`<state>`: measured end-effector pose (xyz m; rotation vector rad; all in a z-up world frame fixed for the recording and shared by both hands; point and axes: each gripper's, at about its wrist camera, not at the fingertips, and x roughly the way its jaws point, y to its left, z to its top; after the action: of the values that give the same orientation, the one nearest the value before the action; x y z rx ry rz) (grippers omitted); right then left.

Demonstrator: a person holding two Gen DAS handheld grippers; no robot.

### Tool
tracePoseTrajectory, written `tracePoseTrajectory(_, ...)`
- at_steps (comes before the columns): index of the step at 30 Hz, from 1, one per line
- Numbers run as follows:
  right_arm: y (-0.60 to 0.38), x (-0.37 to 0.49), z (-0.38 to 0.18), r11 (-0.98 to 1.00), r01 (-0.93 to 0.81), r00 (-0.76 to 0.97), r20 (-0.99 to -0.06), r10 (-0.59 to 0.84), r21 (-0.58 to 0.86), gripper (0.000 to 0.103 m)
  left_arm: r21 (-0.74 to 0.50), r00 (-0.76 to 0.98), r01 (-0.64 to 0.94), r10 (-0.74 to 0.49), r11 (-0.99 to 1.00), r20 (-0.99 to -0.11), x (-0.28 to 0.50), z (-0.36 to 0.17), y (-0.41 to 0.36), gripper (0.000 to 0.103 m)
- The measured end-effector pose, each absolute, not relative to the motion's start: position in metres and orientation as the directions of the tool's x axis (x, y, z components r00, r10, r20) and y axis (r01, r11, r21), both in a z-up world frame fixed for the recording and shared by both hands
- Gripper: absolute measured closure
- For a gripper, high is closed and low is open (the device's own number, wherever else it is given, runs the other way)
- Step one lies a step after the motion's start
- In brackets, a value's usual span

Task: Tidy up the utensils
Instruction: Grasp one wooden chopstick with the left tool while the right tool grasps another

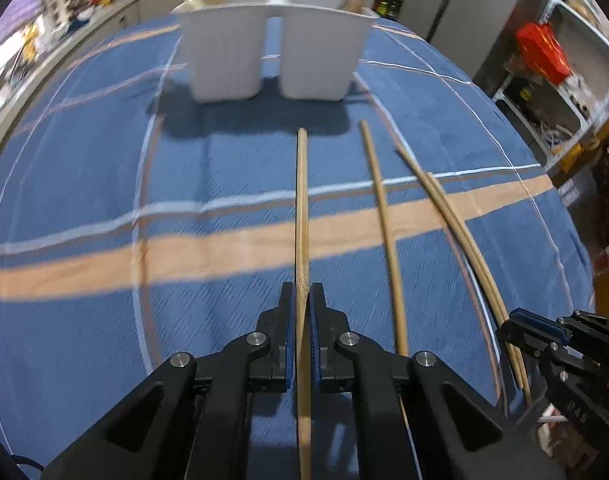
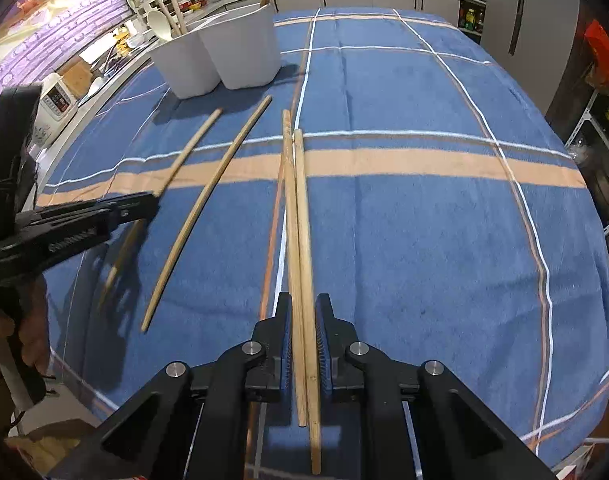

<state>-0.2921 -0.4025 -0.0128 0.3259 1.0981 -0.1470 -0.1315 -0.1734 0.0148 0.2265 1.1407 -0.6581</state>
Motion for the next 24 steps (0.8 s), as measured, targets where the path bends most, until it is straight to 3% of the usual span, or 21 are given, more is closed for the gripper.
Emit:
tracePoseTrajectory(5, -0.408, -0.309, -0.013, 0.938, 0.268, 0.443, -0.893, 0.084, 0.221, 0.088, -0.206, 0.215, 0.561, -0.382, 0.802, -0.899, -0.148, 0.015, -0.142, 0.097)
tracePoseTrajectory(7, -0.408, -0.31, -0.011, 0.943, 0.244, 0.439, -0.893, 0.102, 0.228, 0.063, -0.225, 0.196, 0.549, -0.386, 0.805, -0.901, -0.15, 0.016, -0.135, 0.097)
tracePoseTrajectory(8, -0.409, -0.31, -0.009, 0.945, 0.237, 0.446, -0.889, 0.1, 0.225, 0.06, -0.236, 0.193, 0.542, -0.392, 0.806, -0.899, -0.151, 0.018, -0.132, 0.097)
tracePoseTrajectory(17, -0.423, -0.253, 0.009, 0.968, 0.173, 0.503, -0.861, 0.071, 0.181, 0.06, -0.191, 0.268, 0.527, -0.375, 0.828, -0.888, -0.121, 0.032, -0.138, 0.096)
tracePoseTrajectory(24, -0.426, -0.186, 0.003, 0.973, 0.127, 0.486, -0.867, 0.11, 0.195, 0.072, -0.099, 0.28, 0.579, -0.311, 0.81, -0.908, -0.097, 0.017, -0.167, 0.096)
